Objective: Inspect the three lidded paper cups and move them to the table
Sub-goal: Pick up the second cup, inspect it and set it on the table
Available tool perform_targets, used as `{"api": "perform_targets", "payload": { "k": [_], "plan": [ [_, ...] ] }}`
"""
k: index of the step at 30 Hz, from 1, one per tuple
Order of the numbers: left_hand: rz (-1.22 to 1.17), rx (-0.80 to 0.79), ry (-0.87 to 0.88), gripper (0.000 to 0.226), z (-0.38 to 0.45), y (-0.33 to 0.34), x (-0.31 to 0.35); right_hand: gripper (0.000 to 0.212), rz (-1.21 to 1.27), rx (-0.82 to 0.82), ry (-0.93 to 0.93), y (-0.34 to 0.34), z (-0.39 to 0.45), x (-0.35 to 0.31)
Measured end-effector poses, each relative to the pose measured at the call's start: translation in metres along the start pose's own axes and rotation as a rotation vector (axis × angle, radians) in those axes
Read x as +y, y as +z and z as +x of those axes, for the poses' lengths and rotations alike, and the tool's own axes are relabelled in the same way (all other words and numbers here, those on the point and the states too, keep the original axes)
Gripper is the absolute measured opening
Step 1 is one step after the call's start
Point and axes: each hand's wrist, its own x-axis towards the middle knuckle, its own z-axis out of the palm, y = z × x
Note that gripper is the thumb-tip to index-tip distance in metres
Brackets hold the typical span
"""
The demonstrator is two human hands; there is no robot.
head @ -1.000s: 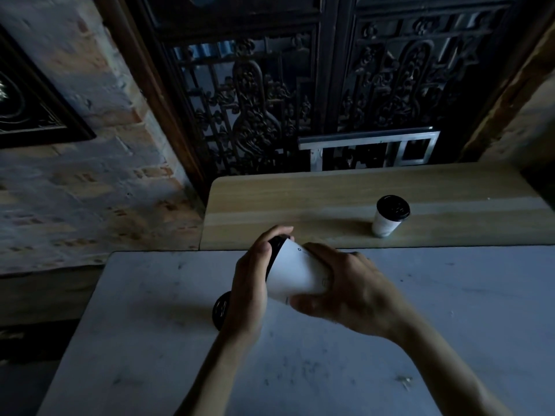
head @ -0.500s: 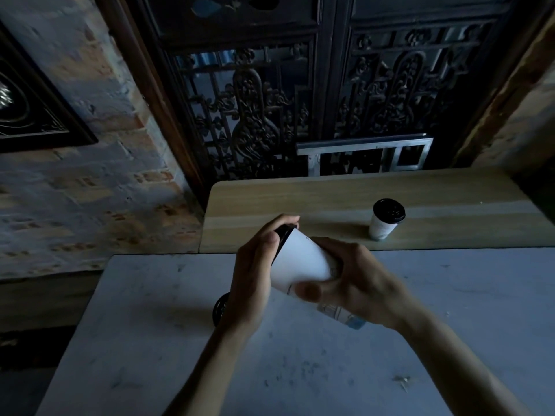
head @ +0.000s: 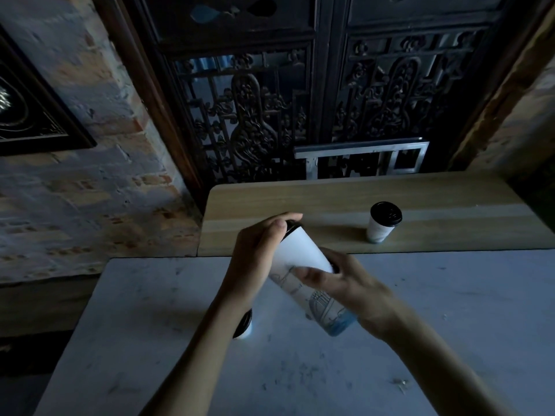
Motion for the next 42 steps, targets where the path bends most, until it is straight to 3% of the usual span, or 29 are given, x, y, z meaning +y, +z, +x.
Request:
{"api": "perform_targets", "payload": {
  "k": [2,6,13,15,19,21,23,27,31,33,37,39,42],
  "plan": [
    [-0.003,0.041,-0.072,0.036,0.008,-0.001,0.000,0.062,-0.165,0.076,-0.064,0.006,-0.002,-0.001],
    [-0.047,0.108,-0.138,0.037,0.011,-0.005,0.002,0.099,-0.805,0.150,-0.073,0.013,-0.015,-0.002],
    [-0.115,0.076,-0.046,0.040,0.004,-0.008,0.006,0.093,-0.933,0.262,-0.232,0.022,-0.028,-0.002],
    [-0.129,0.063,-0.031,0.041,0.004,-0.010,0.003,0.096,-0.849,0.295,-0.246,0.020,-0.029,-0.003],
    [-0.217,0.051,-0.012,0.057,0.004,-0.011,0.002,0.064,-0.039,0.134,-0.217,0.014,-0.026,-0.006],
    [-0.229,0.058,-0.031,0.054,0.005,-0.010,0.001,0.055,0.193,0.070,-0.127,0.014,-0.023,-0.010],
    [-0.212,0.078,-0.048,0.044,0.008,-0.008,0.000,0.054,0.122,0.124,-0.097,0.017,-0.021,-0.011],
    [-0.079,0.097,-0.058,0.036,0.012,0.000,0.002,0.074,-0.460,0.272,-0.106,0.026,-0.016,-0.007],
    [0.026,0.109,-0.092,0.036,0.016,0.005,0.004,0.082,-0.665,0.347,-0.159,0.029,-0.014,-0.004],
    [-0.002,0.098,-0.092,0.039,0.016,0.003,0.004,0.078,-0.551,0.321,-0.181,0.027,-0.014,-0.002],
    [-0.207,0.055,-0.111,0.049,0.016,-0.001,0.003,0.054,0.110,0.170,-0.058,0.015,-0.013,-0.006],
    [-0.256,0.034,-0.132,0.050,0.016,-0.001,0.003,0.052,0.368,0.056,0.016,0.013,-0.014,-0.007],
    [-0.240,0.046,-0.161,0.049,0.017,0.001,0.002,0.055,0.336,0.048,0.026,0.014,-0.012,-0.005]
  ]
}}
